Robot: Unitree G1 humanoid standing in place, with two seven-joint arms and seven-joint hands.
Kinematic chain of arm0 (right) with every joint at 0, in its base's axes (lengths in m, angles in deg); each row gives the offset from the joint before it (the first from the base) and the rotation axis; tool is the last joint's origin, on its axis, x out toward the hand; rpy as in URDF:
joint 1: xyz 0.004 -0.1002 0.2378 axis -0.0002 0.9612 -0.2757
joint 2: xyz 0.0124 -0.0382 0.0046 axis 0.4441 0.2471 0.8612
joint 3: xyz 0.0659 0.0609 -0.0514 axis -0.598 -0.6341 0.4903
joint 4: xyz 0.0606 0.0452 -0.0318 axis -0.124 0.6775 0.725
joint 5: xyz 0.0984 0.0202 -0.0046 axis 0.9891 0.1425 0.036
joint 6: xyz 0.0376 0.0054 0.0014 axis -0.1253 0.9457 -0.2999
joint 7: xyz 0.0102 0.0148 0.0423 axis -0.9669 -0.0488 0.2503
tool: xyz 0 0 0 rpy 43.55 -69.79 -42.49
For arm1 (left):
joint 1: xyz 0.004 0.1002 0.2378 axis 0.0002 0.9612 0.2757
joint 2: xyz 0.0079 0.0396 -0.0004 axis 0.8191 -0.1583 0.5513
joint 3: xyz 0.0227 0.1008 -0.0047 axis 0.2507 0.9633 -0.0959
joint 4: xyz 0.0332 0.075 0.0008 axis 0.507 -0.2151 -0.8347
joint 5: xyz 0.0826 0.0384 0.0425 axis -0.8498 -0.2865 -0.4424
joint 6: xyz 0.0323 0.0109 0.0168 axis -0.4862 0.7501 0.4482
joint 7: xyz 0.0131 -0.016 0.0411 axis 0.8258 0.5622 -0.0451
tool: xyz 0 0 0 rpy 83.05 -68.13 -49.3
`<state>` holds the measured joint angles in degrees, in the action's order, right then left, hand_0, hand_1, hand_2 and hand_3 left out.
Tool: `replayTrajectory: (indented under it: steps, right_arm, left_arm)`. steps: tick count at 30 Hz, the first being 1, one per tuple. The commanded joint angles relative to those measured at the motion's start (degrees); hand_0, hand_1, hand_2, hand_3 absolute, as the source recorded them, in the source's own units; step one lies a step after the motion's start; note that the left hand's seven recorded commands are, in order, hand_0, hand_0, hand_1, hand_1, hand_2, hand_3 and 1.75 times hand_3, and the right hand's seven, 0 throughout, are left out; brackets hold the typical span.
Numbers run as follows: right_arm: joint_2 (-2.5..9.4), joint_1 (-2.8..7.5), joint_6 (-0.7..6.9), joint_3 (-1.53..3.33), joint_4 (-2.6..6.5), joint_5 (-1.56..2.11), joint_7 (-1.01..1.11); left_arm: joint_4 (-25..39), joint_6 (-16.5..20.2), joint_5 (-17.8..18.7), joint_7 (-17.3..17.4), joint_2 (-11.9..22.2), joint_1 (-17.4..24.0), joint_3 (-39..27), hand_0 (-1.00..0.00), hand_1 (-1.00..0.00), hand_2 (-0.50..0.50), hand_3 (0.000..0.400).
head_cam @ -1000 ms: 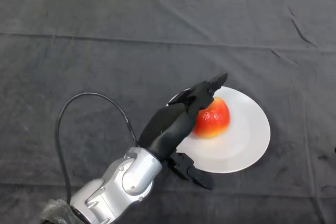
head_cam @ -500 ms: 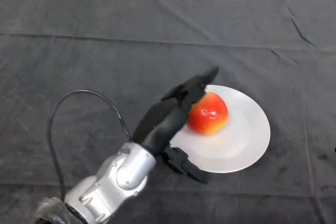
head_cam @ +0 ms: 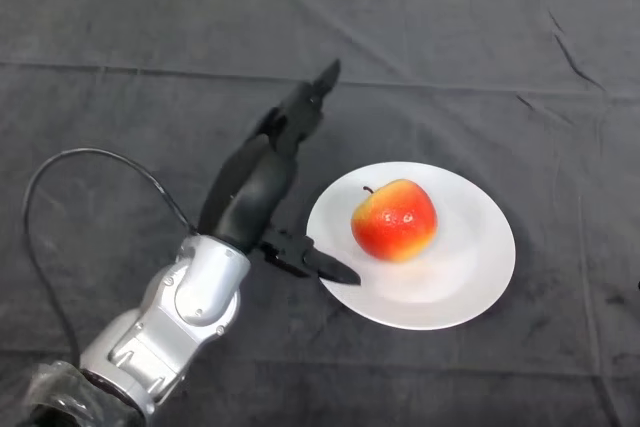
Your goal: Move the apple to the plate
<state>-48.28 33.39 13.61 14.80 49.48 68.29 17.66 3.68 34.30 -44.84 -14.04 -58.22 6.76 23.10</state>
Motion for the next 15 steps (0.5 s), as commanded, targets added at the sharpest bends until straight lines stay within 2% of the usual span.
replayTrajectory:
  steps: [1, 15]
  right_arm:
    - [4.49, 5.63, 5.39, -0.31, 5.28, 1.61, 0.11]
    - [4.5, 5.64, 5.41, -0.25, 5.25, 1.66, 0.11]
  left_arm:
    - [1.26, -1.5, 1.34, -0.86, 2.53, 1.84, -1.73, 0.0, 0.0, 0.0, 0.0]
    - [-1.25, -5.08, 2.41, -2.9, 5.18, 5.16, -10.59, 0.0, 0.0, 0.0, 0.0]
